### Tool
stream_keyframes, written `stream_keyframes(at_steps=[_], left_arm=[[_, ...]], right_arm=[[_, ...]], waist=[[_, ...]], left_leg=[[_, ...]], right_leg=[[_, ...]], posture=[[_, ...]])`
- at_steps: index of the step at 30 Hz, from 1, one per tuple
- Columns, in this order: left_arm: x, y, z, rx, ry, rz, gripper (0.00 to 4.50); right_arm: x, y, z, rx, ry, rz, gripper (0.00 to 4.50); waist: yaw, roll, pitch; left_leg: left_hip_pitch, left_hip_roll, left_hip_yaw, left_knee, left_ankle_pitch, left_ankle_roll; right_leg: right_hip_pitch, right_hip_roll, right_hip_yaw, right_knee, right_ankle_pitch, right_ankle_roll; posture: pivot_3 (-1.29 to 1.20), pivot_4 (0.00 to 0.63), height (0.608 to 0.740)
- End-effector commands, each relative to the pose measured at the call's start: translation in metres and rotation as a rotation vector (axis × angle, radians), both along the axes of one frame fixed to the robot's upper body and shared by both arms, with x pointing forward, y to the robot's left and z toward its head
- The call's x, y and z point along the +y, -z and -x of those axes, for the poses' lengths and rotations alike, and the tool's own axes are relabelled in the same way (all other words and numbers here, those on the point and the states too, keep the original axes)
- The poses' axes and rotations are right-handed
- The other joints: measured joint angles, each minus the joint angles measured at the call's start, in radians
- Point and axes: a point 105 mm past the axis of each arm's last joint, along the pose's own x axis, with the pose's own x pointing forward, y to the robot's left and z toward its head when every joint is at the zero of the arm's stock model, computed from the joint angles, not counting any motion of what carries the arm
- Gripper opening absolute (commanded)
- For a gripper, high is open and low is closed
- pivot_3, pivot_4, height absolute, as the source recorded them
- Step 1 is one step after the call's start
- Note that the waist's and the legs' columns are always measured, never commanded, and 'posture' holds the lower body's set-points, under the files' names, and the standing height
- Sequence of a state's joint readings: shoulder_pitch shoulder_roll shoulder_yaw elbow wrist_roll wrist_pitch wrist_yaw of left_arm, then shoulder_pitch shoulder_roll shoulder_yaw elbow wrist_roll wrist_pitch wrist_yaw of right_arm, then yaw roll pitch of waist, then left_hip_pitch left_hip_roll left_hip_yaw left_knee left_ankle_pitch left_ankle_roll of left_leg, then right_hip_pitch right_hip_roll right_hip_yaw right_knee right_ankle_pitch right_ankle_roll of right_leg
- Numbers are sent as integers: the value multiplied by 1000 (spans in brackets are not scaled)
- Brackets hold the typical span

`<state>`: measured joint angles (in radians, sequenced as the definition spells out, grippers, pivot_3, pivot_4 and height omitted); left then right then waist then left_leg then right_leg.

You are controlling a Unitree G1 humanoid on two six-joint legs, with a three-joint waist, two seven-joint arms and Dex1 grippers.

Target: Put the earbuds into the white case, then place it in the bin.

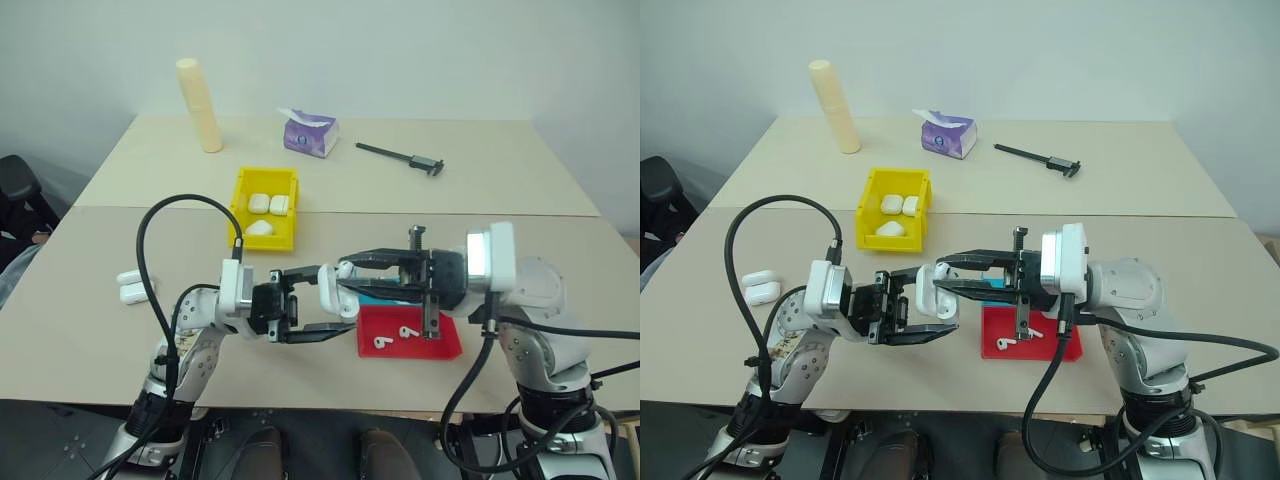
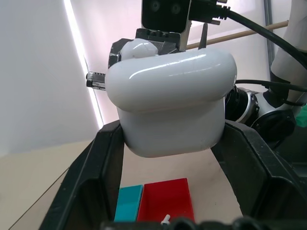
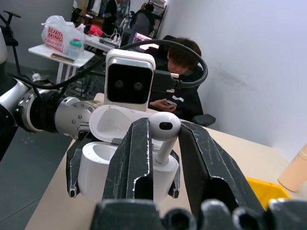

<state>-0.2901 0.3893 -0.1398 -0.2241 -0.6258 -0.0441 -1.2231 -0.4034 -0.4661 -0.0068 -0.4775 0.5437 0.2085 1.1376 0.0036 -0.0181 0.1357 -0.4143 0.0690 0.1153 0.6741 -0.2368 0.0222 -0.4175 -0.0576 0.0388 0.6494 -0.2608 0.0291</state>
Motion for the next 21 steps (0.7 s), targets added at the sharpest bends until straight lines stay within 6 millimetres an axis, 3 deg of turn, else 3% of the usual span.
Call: stream_keyframes(at_steps=[1,5,12,18,21], left_arm=[[0,-11,6,-54,13,23,2745],[-1,-10,5,-55,11,22,2745],[-2,-10,4,-62,11,18,2745],[1,-7,0,-67,-14,-7,2745],[11,2,-9,-78,-64,-62,2745]], right_arm=[[1,2,1,-26,7,11,744],[0,5,2,-26,-4,21,744],[1,14,4,-59,-8,73,2810],[-3,16,5,-76,-17,101,2810],[-12,2,2,-57,1,99,2810]], waist=[[0,0,0],[1,0,0],[2,0,0],[3,0,0],[5,0,0]], left_leg=[[0,0,0,0,0,0],[0,0,0,0,0,0],[0,0,1,0,0,0],[0,0,1,0,0,0],[0,0,1,0,0,0]], right_leg=[[0,0,0,0,0,0],[0,0,0,0,0,0],[0,0,0,0,0,0],[0,0,0,0,0,0],[0,0,0,0,0,0]], posture=[[0,150,740],[0,150,740],[0,150,740],[0,150,740],[0,150,740]])
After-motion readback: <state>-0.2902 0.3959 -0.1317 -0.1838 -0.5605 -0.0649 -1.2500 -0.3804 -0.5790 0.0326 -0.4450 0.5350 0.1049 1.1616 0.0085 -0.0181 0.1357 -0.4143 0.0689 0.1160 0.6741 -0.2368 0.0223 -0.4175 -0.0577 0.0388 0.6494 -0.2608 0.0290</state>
